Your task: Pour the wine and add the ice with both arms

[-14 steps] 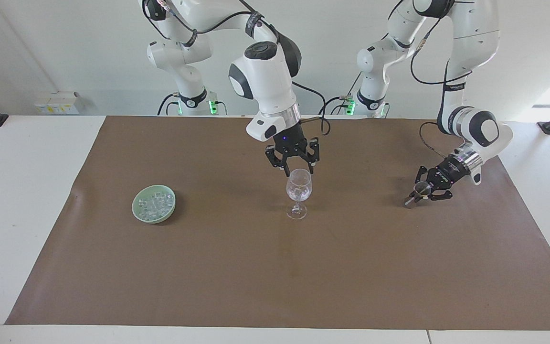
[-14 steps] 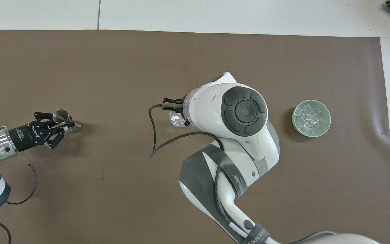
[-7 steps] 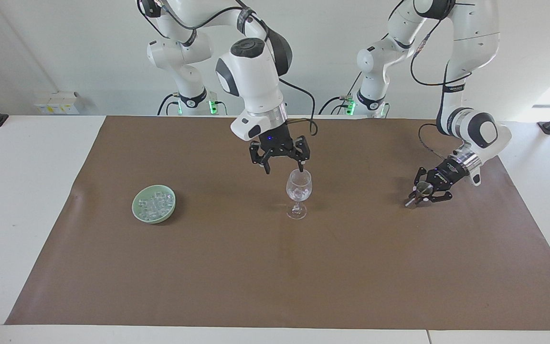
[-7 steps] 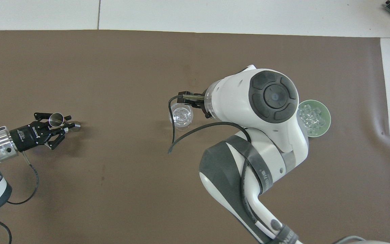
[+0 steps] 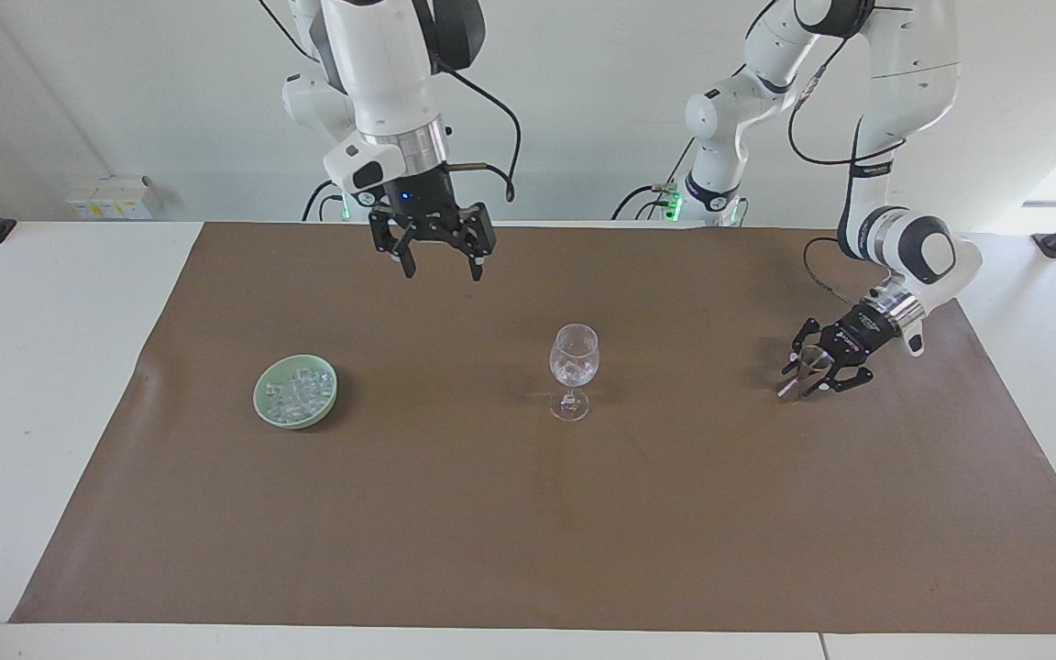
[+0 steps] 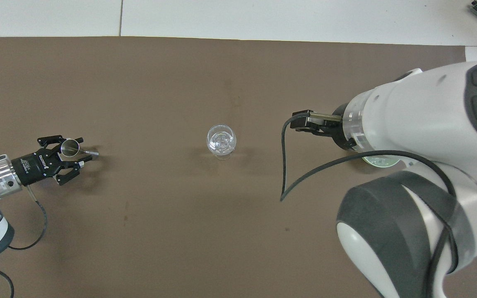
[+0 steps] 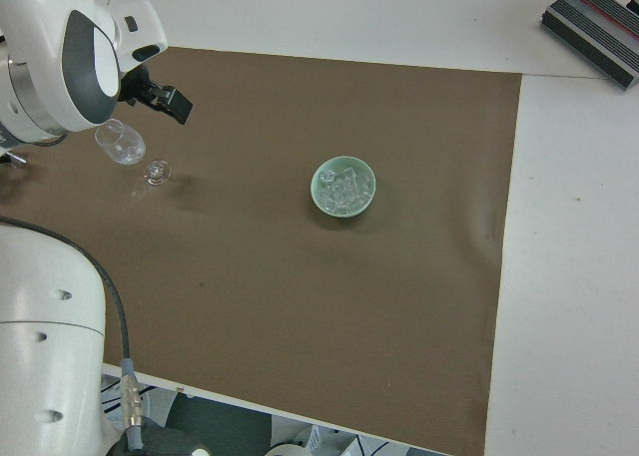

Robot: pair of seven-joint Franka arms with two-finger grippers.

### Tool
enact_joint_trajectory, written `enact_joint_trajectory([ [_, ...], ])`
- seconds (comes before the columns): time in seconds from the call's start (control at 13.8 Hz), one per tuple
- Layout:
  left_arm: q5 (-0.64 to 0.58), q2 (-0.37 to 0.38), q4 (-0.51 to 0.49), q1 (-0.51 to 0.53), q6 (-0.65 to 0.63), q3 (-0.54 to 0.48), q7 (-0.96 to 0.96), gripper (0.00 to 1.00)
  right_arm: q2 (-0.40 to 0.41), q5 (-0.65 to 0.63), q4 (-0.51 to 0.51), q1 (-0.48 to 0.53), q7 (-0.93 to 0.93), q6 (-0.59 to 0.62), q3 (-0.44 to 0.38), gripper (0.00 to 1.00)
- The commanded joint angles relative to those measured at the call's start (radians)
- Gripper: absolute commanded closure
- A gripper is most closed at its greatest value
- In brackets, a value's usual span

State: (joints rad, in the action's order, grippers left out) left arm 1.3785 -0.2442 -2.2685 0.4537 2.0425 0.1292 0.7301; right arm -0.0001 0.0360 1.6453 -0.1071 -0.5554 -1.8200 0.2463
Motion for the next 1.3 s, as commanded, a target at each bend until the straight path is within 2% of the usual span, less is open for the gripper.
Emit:
enact_joint_trajectory([
  [0.0, 0.005, 0.010, -0.008, 0.023, -0.027, -0.006, -0.021, 0.00, -0.055, -0.013, 0.037, 0.053, 0.057, 0.049, 0.008, 0.00],
  [0.22, -0.045, 0.008, -0.006, 0.034, -0.019, -0.013, -0.075, 0.00, -0.077, -0.033, 0.033, 0.078, 0.123, 0.093, -0.001, 0.00],
  [0.43, -0.224, 0.006, 0.030, 0.081, -0.031, -0.026, -0.087, 0.00, -0.080, -0.045, 0.030, 0.101, 0.195, 0.110, -0.004, 0.00],
  [0.79, -0.452, 0.016, 0.131, 0.126, -0.050, -0.028, -0.117, 0.00, -0.081, -0.054, 0.021, 0.113, 0.245, 0.123, -0.036, 0.00],
  [1.08, -0.475, 0.052, 0.155, 0.115, -0.048, -0.028, -0.170, 0.00, -0.101, -0.051, 0.021, 0.124, 0.319, 0.158, -0.080, 0.00],
  [1.23, -0.560, 0.074, 0.170, 0.114, -0.047, -0.028, -0.205, 0.00, -0.116, -0.051, 0.019, 0.118, 0.322, 0.198, -0.093, 0.00],
])
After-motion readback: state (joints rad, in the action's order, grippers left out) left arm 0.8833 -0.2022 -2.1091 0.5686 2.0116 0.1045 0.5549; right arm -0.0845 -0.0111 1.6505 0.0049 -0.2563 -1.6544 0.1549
